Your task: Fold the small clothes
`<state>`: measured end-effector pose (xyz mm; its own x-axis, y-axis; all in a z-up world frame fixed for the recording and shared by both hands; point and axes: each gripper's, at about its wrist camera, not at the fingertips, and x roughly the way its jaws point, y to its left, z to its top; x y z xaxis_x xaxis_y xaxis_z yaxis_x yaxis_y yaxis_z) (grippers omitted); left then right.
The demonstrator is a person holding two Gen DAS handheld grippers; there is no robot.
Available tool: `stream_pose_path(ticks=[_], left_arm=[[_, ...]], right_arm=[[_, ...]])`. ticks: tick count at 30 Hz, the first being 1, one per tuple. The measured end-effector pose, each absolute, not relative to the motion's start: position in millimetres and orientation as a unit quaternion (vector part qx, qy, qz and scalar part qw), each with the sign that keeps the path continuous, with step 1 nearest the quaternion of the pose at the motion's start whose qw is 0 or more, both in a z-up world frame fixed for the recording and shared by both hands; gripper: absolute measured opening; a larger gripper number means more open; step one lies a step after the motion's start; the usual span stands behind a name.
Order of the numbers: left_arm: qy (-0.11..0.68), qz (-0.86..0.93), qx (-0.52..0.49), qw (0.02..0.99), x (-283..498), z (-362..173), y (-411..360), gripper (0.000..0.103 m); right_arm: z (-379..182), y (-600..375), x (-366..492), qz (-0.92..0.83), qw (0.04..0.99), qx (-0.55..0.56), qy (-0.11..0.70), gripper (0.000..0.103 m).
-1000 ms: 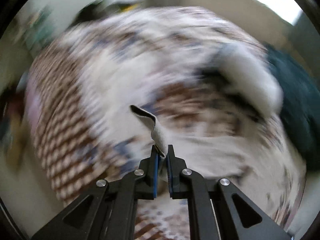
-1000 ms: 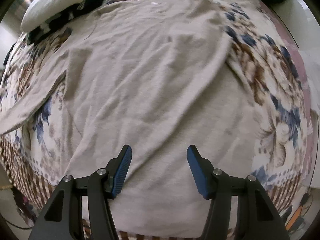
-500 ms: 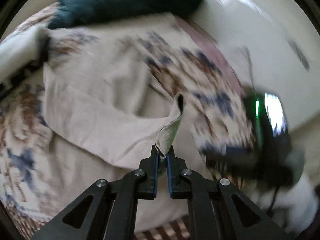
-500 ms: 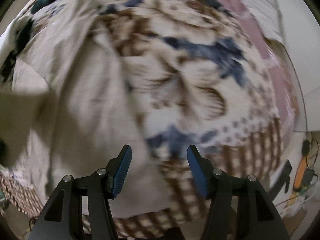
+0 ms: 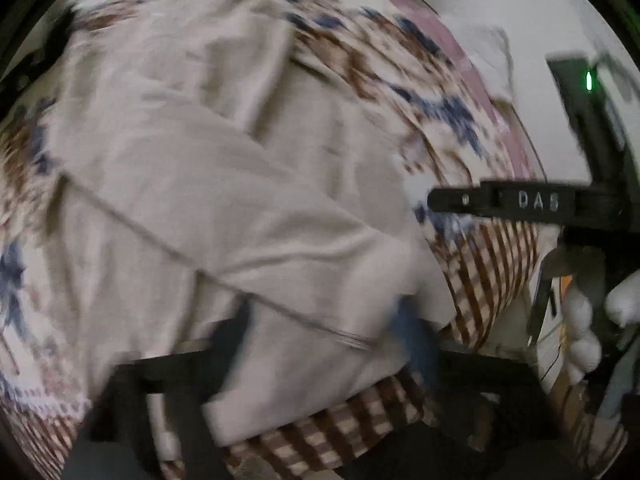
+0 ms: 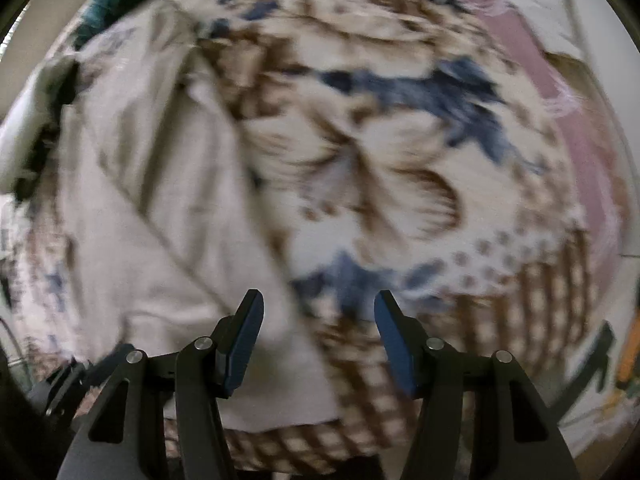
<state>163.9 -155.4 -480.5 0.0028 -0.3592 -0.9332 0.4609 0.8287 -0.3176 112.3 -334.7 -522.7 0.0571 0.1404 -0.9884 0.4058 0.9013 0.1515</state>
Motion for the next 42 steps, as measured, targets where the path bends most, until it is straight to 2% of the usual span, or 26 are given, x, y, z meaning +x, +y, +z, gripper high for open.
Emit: stream_pose_path(ticks=[5,9,10,11,14,18,22,24,25,28,29,35,39,42], left_arm=[[0.633,-0.229,-0.006,0.740,182.7,-461.8,-100.1,0.087],[0.650,-0.139,-0.011,0.747,194.1,-483.0,-62.0,0.087],[0.654,-0.126,-0.012,0.746,195.1,-487.9,-57.3,0.087],[0.658,-0.109,-0.019,0.745,196.8,-493.1,-49.7,0.087],[0.659,-0.081,-0.024,0.747,199.7,-498.6,-38.2,0.087],[0.666,-0.061,-0.030,0.743,201.1,-510.9,-30.8,0.087],[0.673,-0.047,-0.041,0.737,206.7,-514.0,-22.8,0.087],[0.668,-0.047,-0.047,0.741,218.0,-508.2,-25.6,0.087],[0.664,-0.048,-0.049,0.744,224.1,-503.9,-24.8,0.087],[0.635,-0.054,-0.060,0.768,264.7,-486.6,-31.7,0.087],[0.622,-0.055,-0.060,0.778,284.3,-481.6,-36.4,0.087],[0.574,-0.037,-0.028,0.817,404.6,-491.7,-45.8,0.087],[0.586,-0.007,-0.006,0.811,464.6,-528.1,-36.6,0.087],[0.596,0.001,0.000,0.803,485.3,-546.2,-26.9,0.087]], right_arm=[[-528.0,-312.8,133.8,-0.018,0.690,0.240,0.682,0.060],[-550.8,-286.0,139.3,0.010,0.660,0.208,0.722,0.058],[-553.5,-283.0,133.5,0.015,0.655,0.207,0.726,0.043],[-552.6,-281.6,130.2,0.017,0.657,0.201,0.727,0.020],[-538.7,-275.8,121.8,0.010,0.667,0.180,0.723,0.003],[-522.3,-302.5,103.5,-0.016,0.673,0.168,0.720,0.003],[-531.7,-306.6,101.9,-0.007,0.653,0.165,0.740,0.003],[-529.2,-305.8,110.0,-0.001,0.643,0.167,0.747,0.008],[-527.2,-304.7,118.1,-0.001,0.639,0.171,0.750,0.013],[-511.9,-312.0,152.1,-0.008,0.657,0.200,0.727,0.046],[-504.5,-317.6,166.2,-0.012,0.670,0.208,0.713,0.050],[-483.8,-334.5,265.6,-0.018,0.729,0.199,0.654,0.050],[-484.4,-332.5,343.0,-0.027,0.753,0.196,0.627,0.050],[-505.3,-330.2,390.6,-0.042,0.751,0.189,0.631,0.050]])
